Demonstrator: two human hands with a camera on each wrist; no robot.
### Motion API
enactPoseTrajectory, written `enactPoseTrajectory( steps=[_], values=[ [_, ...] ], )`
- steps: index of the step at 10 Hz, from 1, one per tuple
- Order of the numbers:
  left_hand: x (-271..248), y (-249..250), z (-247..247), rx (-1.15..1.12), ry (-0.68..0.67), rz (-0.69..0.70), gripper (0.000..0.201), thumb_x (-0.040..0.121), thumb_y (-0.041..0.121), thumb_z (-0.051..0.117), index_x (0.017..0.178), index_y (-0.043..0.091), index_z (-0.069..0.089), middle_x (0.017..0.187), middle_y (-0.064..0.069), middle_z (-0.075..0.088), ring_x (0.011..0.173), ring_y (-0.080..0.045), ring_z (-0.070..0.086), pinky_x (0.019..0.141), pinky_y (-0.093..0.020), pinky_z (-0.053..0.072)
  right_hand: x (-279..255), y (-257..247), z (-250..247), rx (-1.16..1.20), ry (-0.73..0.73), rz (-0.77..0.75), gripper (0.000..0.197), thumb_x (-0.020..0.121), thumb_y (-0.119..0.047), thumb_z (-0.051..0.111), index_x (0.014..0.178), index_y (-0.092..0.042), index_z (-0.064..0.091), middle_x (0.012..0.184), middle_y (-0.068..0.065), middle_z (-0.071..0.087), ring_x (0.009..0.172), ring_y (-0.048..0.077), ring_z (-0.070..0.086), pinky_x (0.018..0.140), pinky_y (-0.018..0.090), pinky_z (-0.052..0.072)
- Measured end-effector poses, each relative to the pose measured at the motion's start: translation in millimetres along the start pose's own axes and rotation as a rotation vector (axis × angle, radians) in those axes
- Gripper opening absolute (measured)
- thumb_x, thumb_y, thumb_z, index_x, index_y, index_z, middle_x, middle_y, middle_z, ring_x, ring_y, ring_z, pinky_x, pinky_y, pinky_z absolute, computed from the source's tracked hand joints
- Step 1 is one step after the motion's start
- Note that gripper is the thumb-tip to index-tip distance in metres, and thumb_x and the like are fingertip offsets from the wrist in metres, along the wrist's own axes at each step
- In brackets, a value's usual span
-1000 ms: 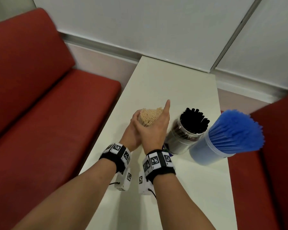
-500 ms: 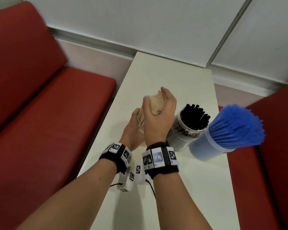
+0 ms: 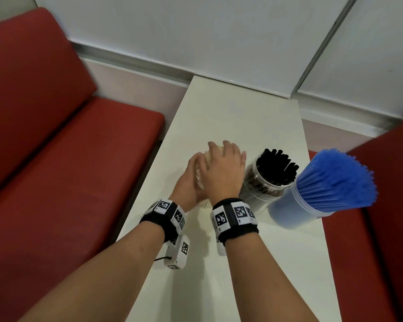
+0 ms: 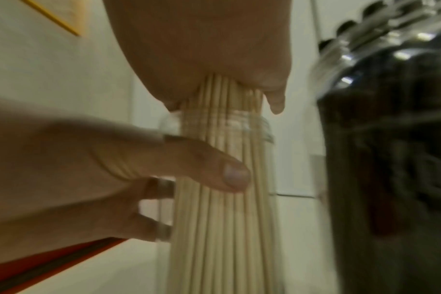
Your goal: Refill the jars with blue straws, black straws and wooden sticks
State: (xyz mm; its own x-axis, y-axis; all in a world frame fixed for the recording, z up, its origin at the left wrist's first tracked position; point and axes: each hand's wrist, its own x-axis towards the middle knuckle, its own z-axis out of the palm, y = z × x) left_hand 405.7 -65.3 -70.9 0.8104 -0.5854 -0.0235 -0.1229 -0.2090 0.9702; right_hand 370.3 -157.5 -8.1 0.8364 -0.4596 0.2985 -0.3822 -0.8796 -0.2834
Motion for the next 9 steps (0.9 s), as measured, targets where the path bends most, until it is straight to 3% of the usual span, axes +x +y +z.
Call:
enactPoseTrajectory(
  steps=[1,2,3,4,5,6,7,8,9],
  values=[
    [3,-8,2,0.07,0.026,0.051,0.077,0.068,0.058,0.07,0.136,0.051,0.035,0.137,0.026,0.05,0.119,0.0,0.059,0.095,-0.018,0.05,-3,1,2,-0.057,-0.077,0.004,0.058,0.102,-0.055,0.032,0.153,-0.027,0.037,0.163,0.013,0.03,0.152,0.032,0.019,0.124,0.054,0.009],
    [6,-3,3,0.048,-0.003,0.061,0.08,0.068,0.052,0.078,0.136,0.044,0.036,0.128,0.019,0.06,0.105,0.004,0.064,0.086,-0.022,0.055,1,4,-6,-0.131,-0.176,0.067,0.063,0.104,-0.056,0.025,0.16,-0.027,0.018,0.167,0.014,0.014,0.155,0.034,0.007,0.123,0.059,0.0],
    [7,2,6,0.017,-0.022,-0.001,0.074,0.087,0.044,0.068,0.151,0.024,0.037,0.146,0.011,0.049,0.131,-0.013,0.054,0.101,-0.022,0.047,-3,-2,-13,-0.113,-0.224,0.016,0.071,0.103,-0.059,0.027,0.162,-0.023,0.01,0.168,0.016,0.007,0.156,0.034,-0.004,0.123,0.059,-0.008],
    [8,0,5,0.086,0.013,-0.056,0.062,0.103,0.019,0.055,0.158,0.025,0.027,0.151,0.004,0.046,0.138,-0.017,0.05,0.101,-0.018,0.044,-33,-5,-21,0.132,-0.008,-0.068,0.06,0.107,-0.041,0.04,0.159,-0.017,0.025,0.166,0.015,0.021,0.156,0.031,0.004,0.126,0.054,0.004],
    [9,8,4,-0.047,-0.073,-0.167,0.076,0.1,0.017,0.064,0.157,0.034,0.017,0.15,-0.005,0.045,0.125,-0.02,0.057,0.095,-0.021,0.045,-95,4,-19,0.405,0.183,-0.07,0.05,0.104,-0.028,0.048,0.153,-0.019,0.039,0.156,0.003,0.041,0.151,0.022,0.026,0.124,0.043,0.023],
    [9,17,4,0.029,-0.161,-0.181,0.123,0.074,0.012,0.091,0.159,0.022,0.002,0.144,-0.002,0.041,0.131,-0.022,0.05,0.104,-0.025,0.039,-147,26,-11,0.596,0.178,0.278,0.044,0.104,-0.03,0.046,0.149,-0.027,0.044,0.141,-0.008,0.05,0.136,0.014,0.043,0.114,0.041,0.038],
    [-1,20,3,0.184,-0.191,-0.222,0.131,0.075,0.015,0.091,0.162,0.013,-0.007,0.156,-0.009,0.039,0.142,-0.029,0.042,0.109,-0.028,0.035,-167,57,-17,0.775,0.159,0.602,0.04,0.105,-0.023,0.047,0.145,-0.025,0.048,0.134,-0.011,0.051,0.134,0.015,0.047,0.111,0.035,0.04],
    [-20,31,-3,0.27,-0.197,-0.27,0.103,0.081,0.016,0.086,0.159,0.012,0.019,0.151,-0.012,0.048,0.138,-0.032,0.049,0.104,-0.031,0.041,-166,72,-58,0.839,0.07,0.669,0.036,0.104,-0.018,0.052,0.139,-0.026,0.057,0.127,-0.001,0.064,0.121,0.02,0.06,0.103,0.036,0.048],
    [-71,26,-14,0.245,-0.163,-0.373,0.074,0.091,0.014,0.076,0.153,0.007,0.038,0.15,-0.015,0.05,0.137,-0.03,0.05,0.109,-0.036,0.042,-172,92,-135,0.93,0.08,0.545,0.029,0.102,-0.012,0.055,0.122,-0.028,0.069,0.108,-0.005,0.074,0.103,0.02,0.07,0.086,0.032,0.055]
  ],
)
